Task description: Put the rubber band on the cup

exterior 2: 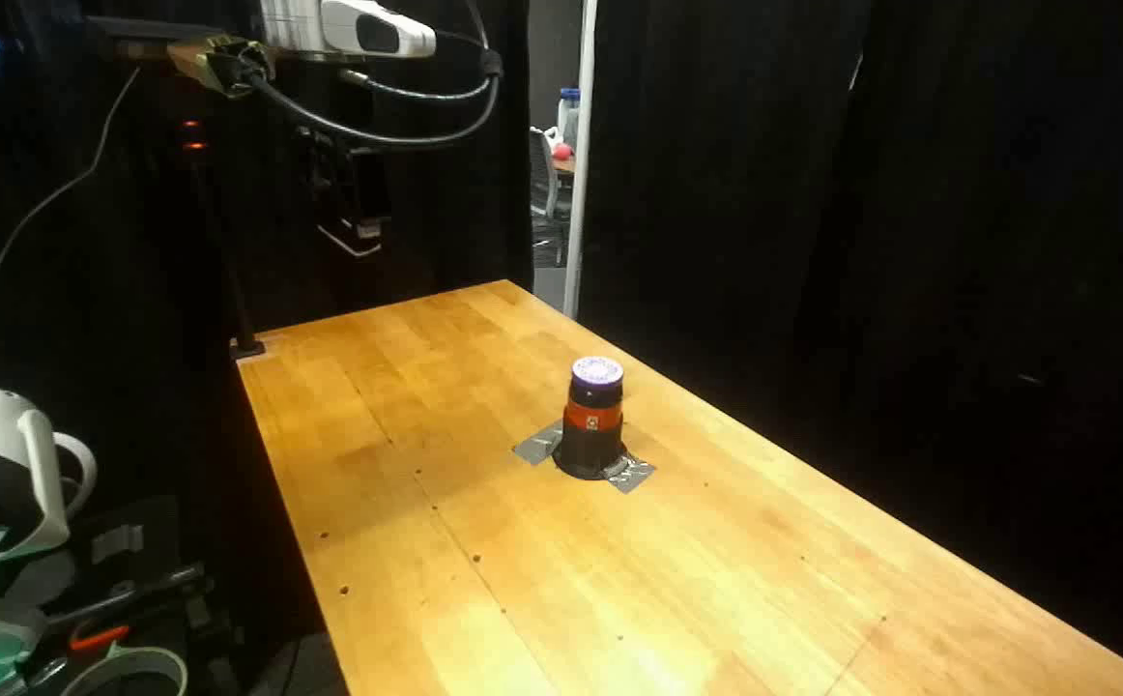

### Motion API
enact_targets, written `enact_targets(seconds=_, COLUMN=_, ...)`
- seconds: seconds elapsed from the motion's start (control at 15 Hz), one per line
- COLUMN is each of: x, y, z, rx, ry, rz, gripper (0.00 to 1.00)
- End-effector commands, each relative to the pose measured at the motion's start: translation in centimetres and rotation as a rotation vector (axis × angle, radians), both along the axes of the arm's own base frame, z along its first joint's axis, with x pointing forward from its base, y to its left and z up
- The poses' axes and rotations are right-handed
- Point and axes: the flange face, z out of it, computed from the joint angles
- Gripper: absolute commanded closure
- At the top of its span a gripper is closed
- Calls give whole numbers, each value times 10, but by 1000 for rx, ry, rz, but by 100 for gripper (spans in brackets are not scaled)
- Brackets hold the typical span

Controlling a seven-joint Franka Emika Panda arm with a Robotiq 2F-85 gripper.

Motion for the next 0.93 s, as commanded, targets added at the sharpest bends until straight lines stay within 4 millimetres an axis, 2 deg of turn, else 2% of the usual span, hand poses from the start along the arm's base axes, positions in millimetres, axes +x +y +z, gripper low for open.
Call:
enact_targets(seconds=0.0, x=1, y=0, z=3, rx=1, ry=-4, rz=0, gripper=0)
enact_targets(seconds=0.2, x=2, y=1, z=7, rx=5, ry=-12, rz=0, gripper=0)
enact_targets(seconds=0.33, x=40, y=10, z=16, rx=-55, ry=52, rz=-18, gripper=0)
enact_targets(seconds=0.53, x=79, y=6, z=15, rx=-98, ry=99, rz=-105, gripper=0)
enact_targets(seconds=0.87, x=166, y=-7, z=-7, rx=-94, ry=99, rz=-213, gripper=0)
